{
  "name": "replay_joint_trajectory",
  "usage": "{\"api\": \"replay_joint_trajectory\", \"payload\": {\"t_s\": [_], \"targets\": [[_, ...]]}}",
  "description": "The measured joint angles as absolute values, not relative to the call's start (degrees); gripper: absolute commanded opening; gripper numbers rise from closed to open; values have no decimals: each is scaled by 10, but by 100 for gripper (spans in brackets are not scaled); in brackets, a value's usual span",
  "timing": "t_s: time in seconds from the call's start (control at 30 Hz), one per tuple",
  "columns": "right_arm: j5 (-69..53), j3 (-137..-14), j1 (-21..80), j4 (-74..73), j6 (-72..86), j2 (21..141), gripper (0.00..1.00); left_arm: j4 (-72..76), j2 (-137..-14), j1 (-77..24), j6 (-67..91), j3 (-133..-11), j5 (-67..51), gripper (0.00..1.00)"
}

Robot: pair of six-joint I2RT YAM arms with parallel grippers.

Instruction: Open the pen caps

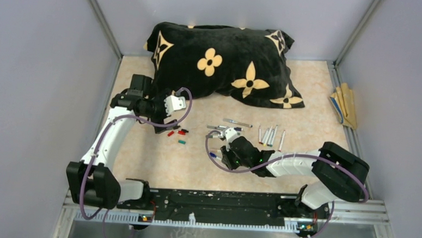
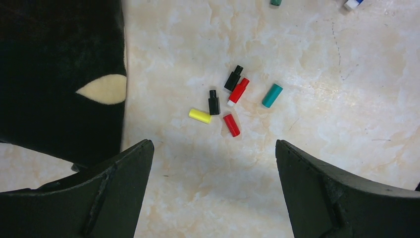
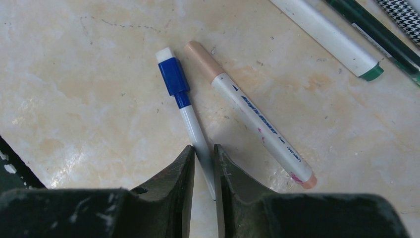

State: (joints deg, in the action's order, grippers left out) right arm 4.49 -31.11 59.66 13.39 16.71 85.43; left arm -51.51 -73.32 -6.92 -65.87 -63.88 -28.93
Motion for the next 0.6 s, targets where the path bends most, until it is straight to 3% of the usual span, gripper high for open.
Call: {"api": "replay_joint_trajectory", "payload": {"t_s": [0.27, 0.6], "targets": [[57, -315, 603, 125, 182, 854, 0, -561, -720, -69, -705, -634, -351, 99], [-82, -344, 555, 68, 218, 821, 0, -616, -680, -69, -800, -575, -419, 96]]}}
